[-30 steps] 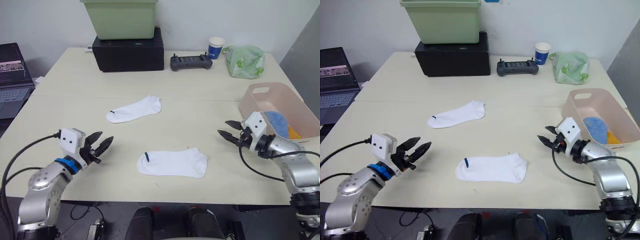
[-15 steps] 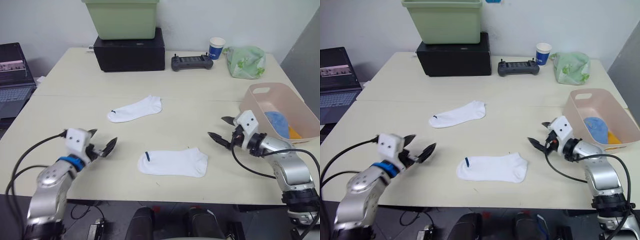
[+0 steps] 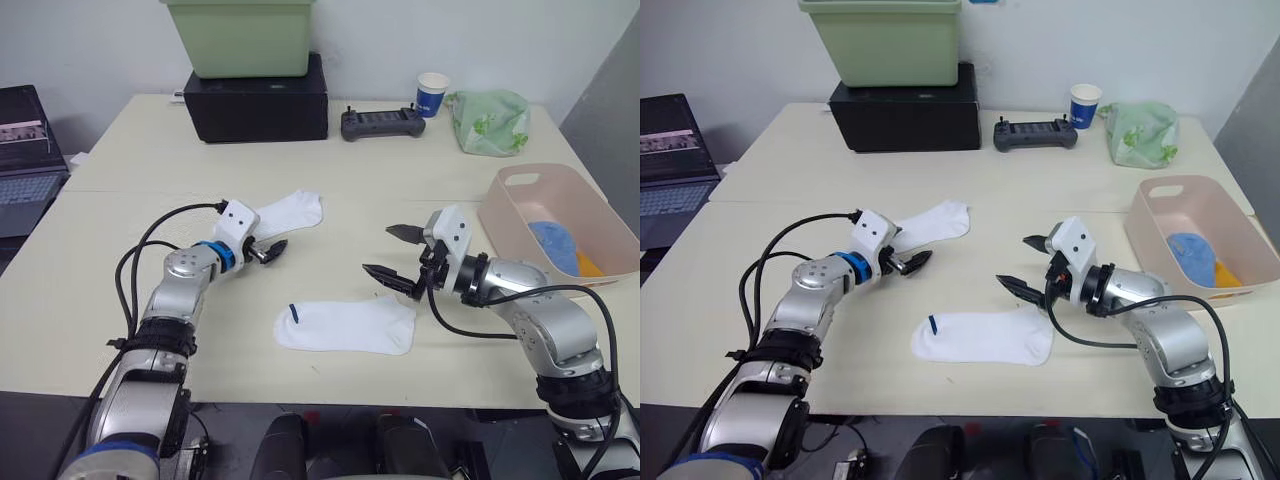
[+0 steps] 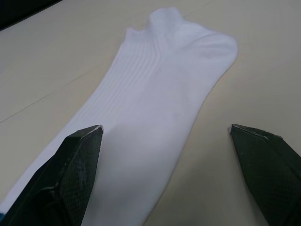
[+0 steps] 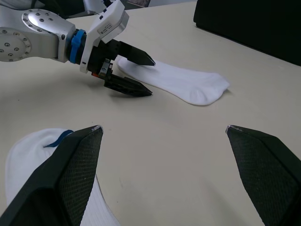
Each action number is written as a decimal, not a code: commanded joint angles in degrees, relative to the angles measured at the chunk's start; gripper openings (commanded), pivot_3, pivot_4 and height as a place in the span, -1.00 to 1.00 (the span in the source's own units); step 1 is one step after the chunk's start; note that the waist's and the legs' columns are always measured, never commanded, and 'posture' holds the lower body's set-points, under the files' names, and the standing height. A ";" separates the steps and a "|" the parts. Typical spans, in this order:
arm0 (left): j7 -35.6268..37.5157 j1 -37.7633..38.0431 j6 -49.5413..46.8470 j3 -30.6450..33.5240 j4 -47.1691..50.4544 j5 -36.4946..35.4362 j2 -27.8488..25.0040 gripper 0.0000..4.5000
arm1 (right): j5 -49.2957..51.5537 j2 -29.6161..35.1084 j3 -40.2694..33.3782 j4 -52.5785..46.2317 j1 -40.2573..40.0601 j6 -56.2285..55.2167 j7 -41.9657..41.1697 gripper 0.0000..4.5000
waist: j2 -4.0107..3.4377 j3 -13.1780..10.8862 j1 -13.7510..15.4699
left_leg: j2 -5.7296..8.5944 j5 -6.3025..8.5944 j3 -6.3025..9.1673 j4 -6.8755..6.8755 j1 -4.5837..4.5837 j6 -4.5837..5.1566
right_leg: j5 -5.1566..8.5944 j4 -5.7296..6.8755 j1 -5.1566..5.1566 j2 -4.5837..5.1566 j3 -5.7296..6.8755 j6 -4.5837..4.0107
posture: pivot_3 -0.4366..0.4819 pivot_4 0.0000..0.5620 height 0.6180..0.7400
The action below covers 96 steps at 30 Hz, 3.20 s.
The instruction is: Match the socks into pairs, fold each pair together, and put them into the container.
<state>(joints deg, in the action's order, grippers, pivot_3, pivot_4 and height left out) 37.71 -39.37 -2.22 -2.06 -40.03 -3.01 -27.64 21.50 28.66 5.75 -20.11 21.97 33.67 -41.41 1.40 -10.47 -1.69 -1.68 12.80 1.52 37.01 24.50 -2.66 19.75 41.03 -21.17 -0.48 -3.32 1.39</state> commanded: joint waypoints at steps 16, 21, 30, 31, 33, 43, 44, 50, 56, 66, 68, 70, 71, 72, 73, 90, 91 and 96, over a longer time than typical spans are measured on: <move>7.19 -3.78 2.07 0.06 -4.49 -1.12 2.05 -0.98 | 0.63 0.73 -2.13 -2.58 -0.94 -0.68 1.81 1.00 | 0.00 0.00 -0.11 | -0.02 0.00 0.00 0.00 0.00 -0.01 | 0.00 0.01 -0.02 0.00 0.02 0.00 | -0.05 -0.47 1.00; 13.69 0.82 -3.45 -2.44 8.90 -3.30 3.02 -0.98 | 0.54 1.49 -3.02 -1.19 -1.17 -1.41 0.95 1.00 | 0.00 0.00 -0.10 | -0.01 -0.01 -0.02 0.00 0.04 -0.02 | 0.00 -0.04 -0.03 0.00 0.01 0.00 | -0.05 -0.47 1.00; 19.72 15.64 -17.44 -11.40 40.51 -4.27 -0.07 -0.98 | -0.33 4.09 -4.50 4.71 -0.84 -2.35 -0.30 1.00 | -0.01 0.00 -0.31 | -0.09 -0.01 -0.04 -0.02 0.00 -0.02 | 0.00 -0.01 -0.04 0.02 -0.35 0.00 | -0.05 -0.47 1.00; 19.51 16.34 -17.82 -11.47 41.77 -4.51 -0.17 -0.98 | -0.29 3.88 -4.45 5.39 -0.74 -2.39 -0.07 1.00 | -0.01 0.00 -0.34 | -0.09 -0.01 -0.04 -0.02 -0.02 -0.01 | 0.00 -0.01 -0.04 0.02 -0.36 -0.01 | -0.05 -0.47 1.00; 18.58 17.02 -18.48 -11.11 43.14 -4.81 -0.14 -0.98 | 0.13 3.46 -4.36 6.62 -0.56 -2.24 -0.05 1.00 | -0.01 0.00 -0.22 | -0.10 0.00 -0.02 -0.02 -0.02 -0.01 | 0.00 0.00 -0.04 0.00 -0.34 0.00 | -0.05 -0.47 1.00; 16.06 17.78 -22.94 -1.96 45.81 -12.50 -1.14 0.30 | -1.11 1.43 -1.66 14.57 2.89 2.09 1.05 1.00 | -0.01 0.00 -0.23 | -0.11 0.00 -0.04 -0.01 -0.01 0.00 | 0.00 -0.02 -0.04 0.00 -0.35 0.00 | -0.05 -0.47 1.00; 15.91 18.05 -23.15 -1.19 46.05 -13.15 -1.34 0.45 | -1.27 1.05 -1.65 14.94 3.13 2.23 1.27 1.00 | -0.01 0.00 -0.23 | -0.11 0.00 -0.03 -0.02 -0.01 0.00 | 0.00 -0.02 -0.04 0.00 -0.34 0.00 | -0.05 -0.47 1.00; 9.66 20.75 -21.94 6.95 41.79 -13.48 -3.13 0.99 | -1.79 -2.09 -0.14 18.49 4.55 4.17 0.95 1.00 | -0.01 0.00 -0.30 | -0.13 0.00 -0.03 -0.02 -0.01 0.00 | 0.00 -0.02 -0.05 0.01 -0.34 0.00 | -0.05 -0.47 1.00; 6.58 23.61 -21.33 7.11 37.20 -12.69 -2.58 0.99 | -3.19 -3.34 0.81 20.73 5.22 5.60 1.29 1.00 | -0.01 0.00 -0.07 | -0.08 0.00 -0.05 -0.02 0.00 0.00 | 0.00 -0.05 -0.05 0.08 -0.33 0.00 | -0.05 -0.47 1.00; 8.47 24.44 -20.95 5.62 36.99 -13.36 -2.71 0.15 | -2.33 -3.84 0.49 21.88 5.69 6.12 0.48 -0.37 | -0.01 0.00 -0.11 | -0.08 0.00 -0.02 -0.02 0.01 0.00 | 0.00 -0.05 -0.04 0.08 -0.29 0.00 | -0.05 -0.47 1.00; 9.06 24.49 -21.22 5.37 37.68 -13.75 -2.52 -0.13 | -2.22 -3.82 0.35 21.69 5.68 6.19 0.40 -0.66 | -0.01 0.00 -0.12 | -0.08 0.00 -0.03 -0.02 0.01 0.00 | 0.00 -0.05 -0.04 0.08 -0.30 0.00 | -0.05 -0.47 1.00; 9.18 24.54 -21.49 5.29 38.16 -14.00 -2.41 -0.43 | -2.04 -3.92 0.13 21.47 5.75 6.22 0.36 -0.99 | -0.01 0.00 -0.12 | -0.08 0.00 -0.04 -0.02 0.01 0.00 | 0.00 -0.05 -0.04 0.08 -0.30 0.00 | -0.05 -0.47 1.00; 9.00 24.51 -21.44 5.39 38.17 -14.05 -2.30 -0.59 | -1.92 -4.10 -0.12 21.44 5.79 6.08 0.48 -1.00 | -0.01 0.00 -0.12 | -0.08 0.00 -0.03 -0.02 0.01 0.00 | 0.00 -0.05 -0.04 0.08 -0.30 0.00 | -0.05 -0.47 1.00; 8.76 24.48 -21.35 5.52 38.12 -14.12 -2.21 -0.74 | -1.72 -4.29 -0.38 21.47 5.82 5.86 0.48 -1.00 | -0.01 0.00 -0.13 | -0.08 0.00 -0.03 -0.02 0.01 0.00 | 0.00 -0.05 -0.04 0.08 -0.30 0.00 | -0.05 -0.47 1.00; 8.60 24.38 -21.26 5.60 37.99 -14.18 -2.16 -0.89 | -1.61 -4.45 -0.54 21.60 5.90 5.69 0.48 -1.00 | -0.01 0.00 -0.13 | -0.08 0.00 -0.03 -0.02 0.01 0.00 | 0.00 -0.05 -0.04 0.08 -0.30 0.00 | -0.05 -0.47 1.00; 6.55 24.46 -42.31 14.31 58.20 -34.13 -4.60 -0.98 | 16.36 -0.58 -12.51 4.65 8.06 27.67 0.59 -1.00 | -0.01 0.00 -0.15 | -0.11 0.00 0.02 -0.03 0.12 0.00 | 0.00 -0.06 -0.12 0.08 -0.28 0.00 | -0.05 -0.47 1.00; 6.49 25.43 -44.90 15.39 60.35 -36.88 -5.10 -0.98 | 18.52 -0.26 -13.83 3.01 7.82 30.28 1.08 -1.00 | -0.01 -0.01 -0.18 | -0.11 0.00 0.03 -0.03 0.12 0.00 | 0.00 -0.06 -0.12 0.08 -0.28 0.00 | -0.05 -0.47 1.00; 5.86 32.14 -55.51 21.18 67.57 -49.35 -8.55 -0.98 | 26.72 1.67 -17.49 -3.89 4.63 38.79 2.21 -1.00 | -0.01 0.00 -0.31 | -0.14 0.00 0.05 -0.05 0.11 0.00 | 0.00 -0.06 -0.13 0.06 -0.28 0.00 | -0.05 -0.47 1.00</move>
<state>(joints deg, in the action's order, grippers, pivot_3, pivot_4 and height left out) 43.37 -8.83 -54.72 16.22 24.10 -47.51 -34.94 44.75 29.30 -10.09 -20.39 27.56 70.40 -39.06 1.40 -10.48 -2.01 -1.83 12.80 1.58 36.96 24.60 -2.66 19.76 40.96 -21.29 -0.42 -3.60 1.39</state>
